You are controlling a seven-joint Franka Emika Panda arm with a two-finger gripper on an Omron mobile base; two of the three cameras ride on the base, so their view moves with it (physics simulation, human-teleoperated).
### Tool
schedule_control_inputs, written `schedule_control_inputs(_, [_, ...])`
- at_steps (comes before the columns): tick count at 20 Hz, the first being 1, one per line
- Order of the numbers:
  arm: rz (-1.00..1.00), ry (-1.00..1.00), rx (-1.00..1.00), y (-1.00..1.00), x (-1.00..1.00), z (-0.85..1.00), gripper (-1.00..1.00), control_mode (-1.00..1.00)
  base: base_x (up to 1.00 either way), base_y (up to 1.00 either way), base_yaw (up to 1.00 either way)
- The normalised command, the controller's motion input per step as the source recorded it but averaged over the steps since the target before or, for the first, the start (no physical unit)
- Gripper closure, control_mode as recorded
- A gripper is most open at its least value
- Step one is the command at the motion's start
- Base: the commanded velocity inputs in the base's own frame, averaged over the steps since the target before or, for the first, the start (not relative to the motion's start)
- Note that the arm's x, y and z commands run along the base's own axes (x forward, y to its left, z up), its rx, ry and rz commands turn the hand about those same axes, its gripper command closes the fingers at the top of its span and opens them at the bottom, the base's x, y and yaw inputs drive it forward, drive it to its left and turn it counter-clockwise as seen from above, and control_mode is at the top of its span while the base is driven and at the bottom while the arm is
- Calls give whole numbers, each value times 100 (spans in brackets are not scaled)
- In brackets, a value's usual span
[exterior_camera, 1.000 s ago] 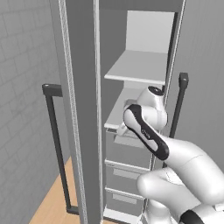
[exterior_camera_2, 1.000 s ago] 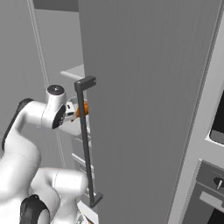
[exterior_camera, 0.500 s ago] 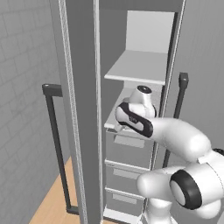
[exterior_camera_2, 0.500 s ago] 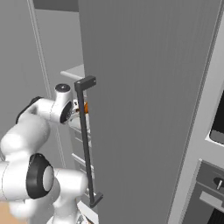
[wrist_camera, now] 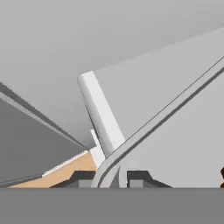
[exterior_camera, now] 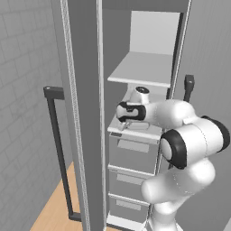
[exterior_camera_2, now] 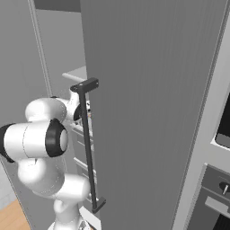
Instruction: Take the meat container that has the chicken drumstick and place it on the second highest rack of the freezer. Then take the vegetable container that has the onion and sweet potato and place it on the highest rack of the freezer.
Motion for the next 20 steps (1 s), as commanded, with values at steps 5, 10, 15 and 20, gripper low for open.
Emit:
schedule_control_inputs(5, [0, 1, 0, -22, 74, -46, 100, -100, 0, 0, 0])
schedule_control_inputs(10, [0, 0, 0, -21, 63, -47, 100, -100, 0, 0, 0])
schedule_control_inputs(15, [2, -4, 0, -4, 25, -59, -100, -100, 0, 0, 0])
schedule_control_inputs(20, [2, -21, 0, 1, -36, -20, -100, -100, 0, 0, 0])
